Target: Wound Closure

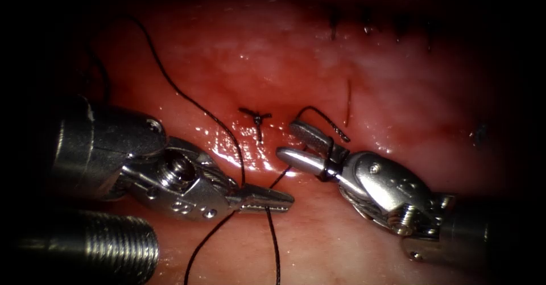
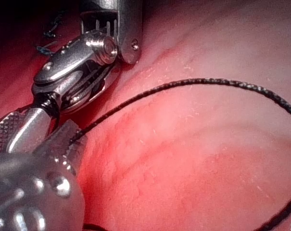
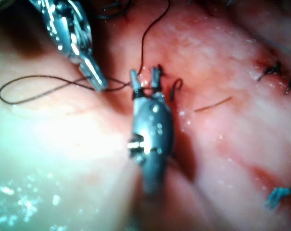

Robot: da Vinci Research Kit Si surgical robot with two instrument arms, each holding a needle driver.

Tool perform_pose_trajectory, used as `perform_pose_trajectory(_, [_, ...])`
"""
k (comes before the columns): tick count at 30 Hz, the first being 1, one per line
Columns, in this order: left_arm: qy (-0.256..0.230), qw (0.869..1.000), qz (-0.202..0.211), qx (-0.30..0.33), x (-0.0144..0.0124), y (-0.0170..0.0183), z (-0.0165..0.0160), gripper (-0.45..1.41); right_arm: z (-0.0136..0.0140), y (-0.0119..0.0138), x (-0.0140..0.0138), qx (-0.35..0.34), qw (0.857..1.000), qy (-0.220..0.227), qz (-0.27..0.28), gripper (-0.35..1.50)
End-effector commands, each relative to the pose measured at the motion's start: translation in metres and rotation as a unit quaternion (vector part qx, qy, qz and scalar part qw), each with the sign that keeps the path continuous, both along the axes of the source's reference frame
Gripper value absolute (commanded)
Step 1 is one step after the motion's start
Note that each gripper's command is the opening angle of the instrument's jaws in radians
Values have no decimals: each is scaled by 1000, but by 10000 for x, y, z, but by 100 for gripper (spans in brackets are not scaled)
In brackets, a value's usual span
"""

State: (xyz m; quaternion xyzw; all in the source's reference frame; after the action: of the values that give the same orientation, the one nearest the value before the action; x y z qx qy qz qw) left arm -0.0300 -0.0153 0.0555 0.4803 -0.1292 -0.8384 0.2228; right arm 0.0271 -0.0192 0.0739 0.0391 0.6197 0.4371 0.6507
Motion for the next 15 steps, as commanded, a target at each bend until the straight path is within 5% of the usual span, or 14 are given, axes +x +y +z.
perform_pose_trajectory(1, [-1,1000,0,1,-7,0,3,-45,5,-7,3,11,1000,-7,4,54])
perform_pose_trajectory(15, [-2,1000,-7,6,-32,16,4,-45,24,-19,-20,65,996,-40,50,64])
